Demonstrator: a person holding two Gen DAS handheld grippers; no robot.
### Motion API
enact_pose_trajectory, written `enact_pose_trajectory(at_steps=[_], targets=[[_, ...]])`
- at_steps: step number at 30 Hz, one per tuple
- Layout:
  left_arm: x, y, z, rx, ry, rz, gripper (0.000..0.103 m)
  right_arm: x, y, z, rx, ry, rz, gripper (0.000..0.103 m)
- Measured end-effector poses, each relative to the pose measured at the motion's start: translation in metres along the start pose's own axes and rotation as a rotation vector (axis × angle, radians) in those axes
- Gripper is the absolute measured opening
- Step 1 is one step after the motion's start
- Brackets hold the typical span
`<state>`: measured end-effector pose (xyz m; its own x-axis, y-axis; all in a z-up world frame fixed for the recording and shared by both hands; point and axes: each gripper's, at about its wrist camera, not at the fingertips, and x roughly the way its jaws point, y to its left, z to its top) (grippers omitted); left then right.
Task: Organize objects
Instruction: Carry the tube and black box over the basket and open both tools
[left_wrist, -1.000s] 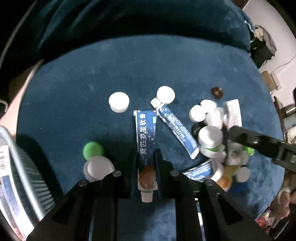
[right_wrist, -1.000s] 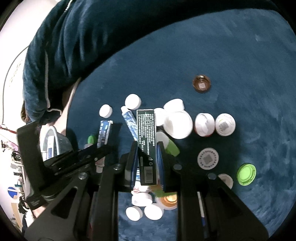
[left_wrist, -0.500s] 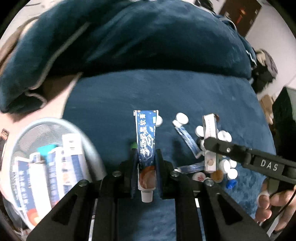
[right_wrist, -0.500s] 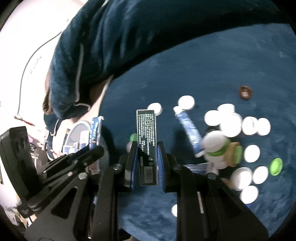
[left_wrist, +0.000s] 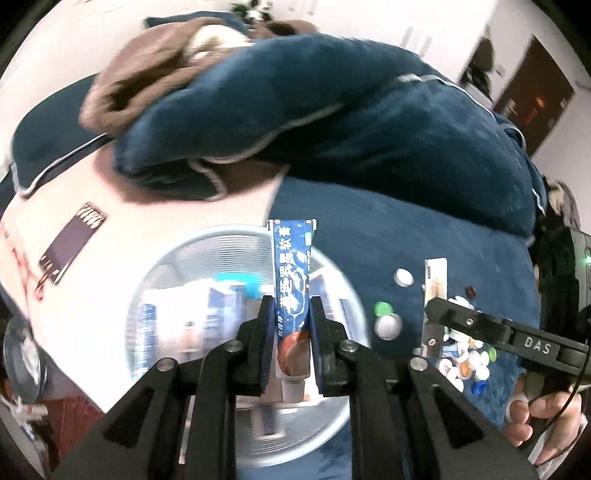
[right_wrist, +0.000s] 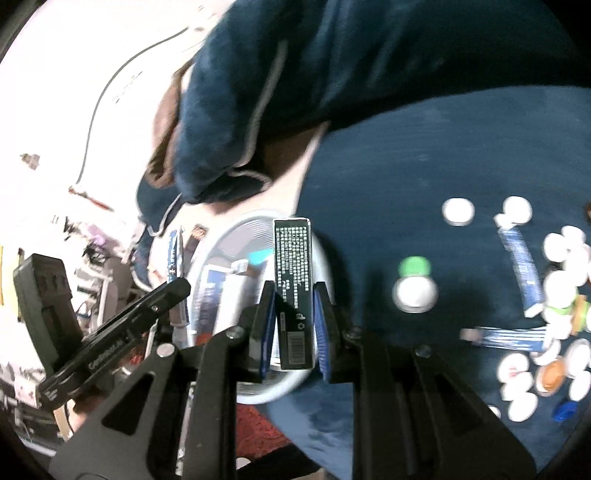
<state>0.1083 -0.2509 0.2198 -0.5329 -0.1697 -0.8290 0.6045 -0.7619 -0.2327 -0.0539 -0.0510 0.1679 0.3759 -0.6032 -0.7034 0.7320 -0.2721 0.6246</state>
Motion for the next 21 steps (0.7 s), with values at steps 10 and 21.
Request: enact_pose_trajectory(at_steps=[10, 21], targets=[[-0.009, 0.072, -0.010, -0.087, 0.015, 0.107, 0.017, 0.055, 0.045, -0.008, -0.094, 0.128, 0.017, 0.022], [-0.014, 0.082, -0.025, -0.098, 0.009, 0.192, 0.102, 0.029, 0.027, -0.009, -0.118, 0.036, -0.196, 0.103]])
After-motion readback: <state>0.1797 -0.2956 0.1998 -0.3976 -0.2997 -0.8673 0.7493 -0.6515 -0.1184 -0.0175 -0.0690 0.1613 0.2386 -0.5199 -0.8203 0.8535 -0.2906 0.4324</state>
